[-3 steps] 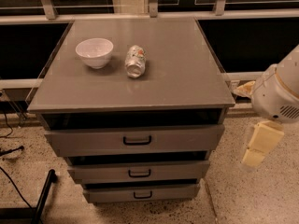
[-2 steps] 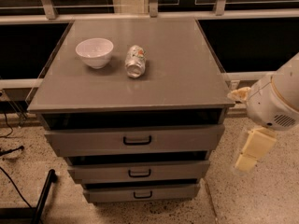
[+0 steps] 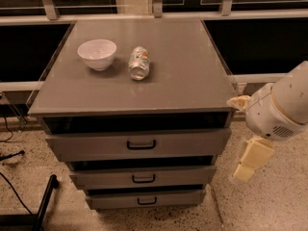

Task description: Open top drawer

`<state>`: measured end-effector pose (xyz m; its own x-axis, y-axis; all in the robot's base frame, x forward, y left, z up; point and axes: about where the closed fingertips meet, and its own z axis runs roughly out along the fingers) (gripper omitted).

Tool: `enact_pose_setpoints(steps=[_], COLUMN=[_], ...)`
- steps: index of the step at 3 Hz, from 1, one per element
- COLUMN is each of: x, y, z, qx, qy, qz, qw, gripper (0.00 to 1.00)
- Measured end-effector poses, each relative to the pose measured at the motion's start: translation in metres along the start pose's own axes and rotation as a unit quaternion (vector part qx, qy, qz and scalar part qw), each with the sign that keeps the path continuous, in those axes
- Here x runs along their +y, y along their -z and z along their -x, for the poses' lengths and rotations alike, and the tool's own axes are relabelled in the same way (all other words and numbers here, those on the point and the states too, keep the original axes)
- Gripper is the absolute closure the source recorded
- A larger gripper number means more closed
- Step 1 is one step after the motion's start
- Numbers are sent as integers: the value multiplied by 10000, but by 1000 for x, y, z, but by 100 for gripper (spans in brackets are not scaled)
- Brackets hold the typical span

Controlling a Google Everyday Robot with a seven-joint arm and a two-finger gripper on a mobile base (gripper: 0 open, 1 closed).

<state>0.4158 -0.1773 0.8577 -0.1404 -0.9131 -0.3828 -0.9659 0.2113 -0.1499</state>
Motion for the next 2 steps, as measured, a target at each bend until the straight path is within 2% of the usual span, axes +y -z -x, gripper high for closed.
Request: enact_pose_setpoints(steps=[2], x=[15], y=[-26], z=[-7], qx=[42], qy=[-62], qz=[296], qw=[9995], gripper=[0])
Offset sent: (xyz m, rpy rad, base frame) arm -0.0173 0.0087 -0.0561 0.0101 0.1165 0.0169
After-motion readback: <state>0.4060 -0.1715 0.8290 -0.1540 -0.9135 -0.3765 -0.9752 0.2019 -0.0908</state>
